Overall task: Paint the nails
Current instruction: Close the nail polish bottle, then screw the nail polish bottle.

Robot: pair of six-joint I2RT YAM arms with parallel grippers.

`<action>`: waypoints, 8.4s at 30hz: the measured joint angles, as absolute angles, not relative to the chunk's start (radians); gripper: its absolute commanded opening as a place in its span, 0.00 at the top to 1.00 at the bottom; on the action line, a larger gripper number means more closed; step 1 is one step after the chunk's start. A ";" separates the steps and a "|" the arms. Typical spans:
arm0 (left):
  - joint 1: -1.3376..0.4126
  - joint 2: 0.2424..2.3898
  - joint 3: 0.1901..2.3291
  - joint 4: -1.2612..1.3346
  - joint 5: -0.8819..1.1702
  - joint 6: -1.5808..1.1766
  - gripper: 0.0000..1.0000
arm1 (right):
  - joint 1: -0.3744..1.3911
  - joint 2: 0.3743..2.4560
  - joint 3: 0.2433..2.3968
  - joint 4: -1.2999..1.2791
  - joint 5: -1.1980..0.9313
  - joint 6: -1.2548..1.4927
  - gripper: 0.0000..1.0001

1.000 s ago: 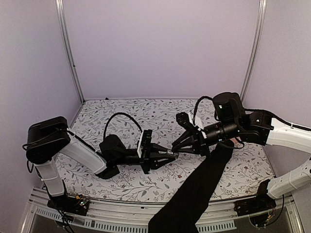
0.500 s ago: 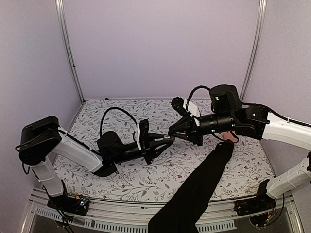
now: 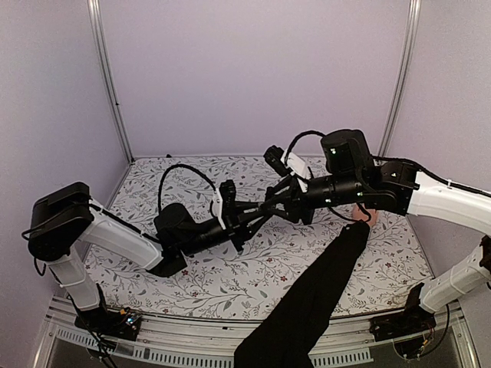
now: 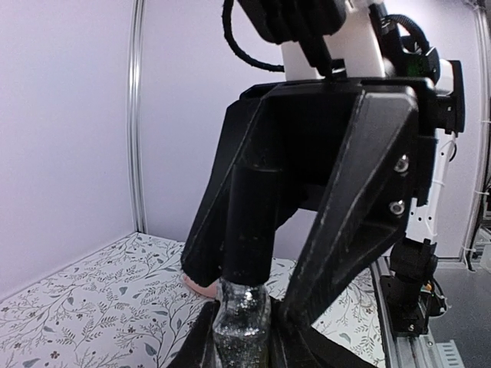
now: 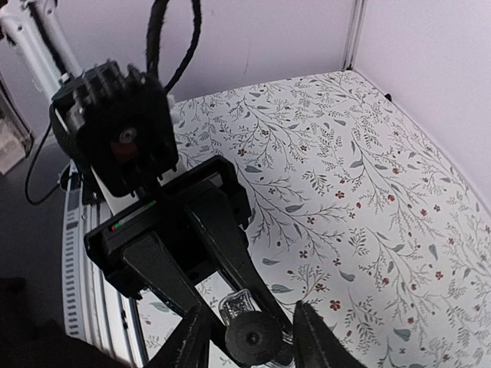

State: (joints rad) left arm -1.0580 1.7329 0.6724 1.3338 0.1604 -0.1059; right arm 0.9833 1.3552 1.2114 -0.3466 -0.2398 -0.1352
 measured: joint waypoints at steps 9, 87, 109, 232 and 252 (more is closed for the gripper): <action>-1.056 1.726 0.686 1.360 0.279 -0.132 1.00 | 0.988 1.319 1.197 -0.344 -0.268 -0.151 0.29; -1.038 1.622 0.746 1.219 0.607 -0.357 1.00 | 0.975 1.253 1.211 -0.250 -0.670 -0.237 1.00; -1.191 1.612 0.784 1.103 -0.200 0.087 1.00 | 0.960 1.263 1.143 -0.040 -0.311 0.019 1.00; -1.024 1.576 0.722 1.122 0.102 -0.151 1.00 | 0.948 1.350 1.220 -0.111 -0.301 -0.030 0.93; -0.965 1.578 0.733 1.135 0.230 -0.194 1.00 | 0.961 1.288 1.142 -0.097 -0.304 0.025 0.27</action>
State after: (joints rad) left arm -0.9649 1.5784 0.7334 1.1347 0.2298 -0.1940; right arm 0.9611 1.2881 1.1423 -0.0967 -0.3042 0.0254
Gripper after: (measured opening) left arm 0.181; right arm 0.642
